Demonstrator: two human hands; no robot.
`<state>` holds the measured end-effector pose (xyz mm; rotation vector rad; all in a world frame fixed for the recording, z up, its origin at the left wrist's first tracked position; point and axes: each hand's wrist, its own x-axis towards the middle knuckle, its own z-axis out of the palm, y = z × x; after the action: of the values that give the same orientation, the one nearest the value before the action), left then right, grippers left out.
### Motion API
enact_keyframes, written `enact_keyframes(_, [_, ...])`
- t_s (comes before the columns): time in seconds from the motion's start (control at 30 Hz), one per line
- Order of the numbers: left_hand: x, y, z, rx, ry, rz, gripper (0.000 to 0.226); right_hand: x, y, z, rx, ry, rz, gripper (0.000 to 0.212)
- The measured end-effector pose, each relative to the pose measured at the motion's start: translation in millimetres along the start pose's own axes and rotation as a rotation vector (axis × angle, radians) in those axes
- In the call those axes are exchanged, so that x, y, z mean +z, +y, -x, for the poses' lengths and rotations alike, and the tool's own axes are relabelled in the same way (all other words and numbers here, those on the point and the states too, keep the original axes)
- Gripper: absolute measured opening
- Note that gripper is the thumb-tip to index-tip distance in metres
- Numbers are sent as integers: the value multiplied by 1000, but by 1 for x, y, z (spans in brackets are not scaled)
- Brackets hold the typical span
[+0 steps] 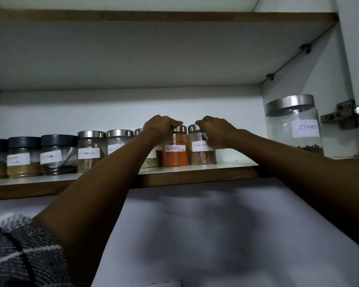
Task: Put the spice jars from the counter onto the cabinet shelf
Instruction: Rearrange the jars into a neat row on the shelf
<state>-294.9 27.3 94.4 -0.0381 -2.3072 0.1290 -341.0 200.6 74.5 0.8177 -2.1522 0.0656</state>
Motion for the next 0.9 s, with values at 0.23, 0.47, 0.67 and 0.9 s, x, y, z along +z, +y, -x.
enact_keyframes(0.23, [12,-4,-10,11,-221,-278,59,12,0,-16,-8,-75,29,53])
enact_keyframes(0.47, [19,-10,-10,36,-280,-251,82,19,3,-19,-25,-120,16,65])
enact_keyframes(0.67, [25,0,5,-24,-222,-270,81,24,-1,-10,17,-157,46,80])
enact_keyframes(0.9, [4,7,33,198,206,-226,43,-9,-14,19,-311,227,378,45])
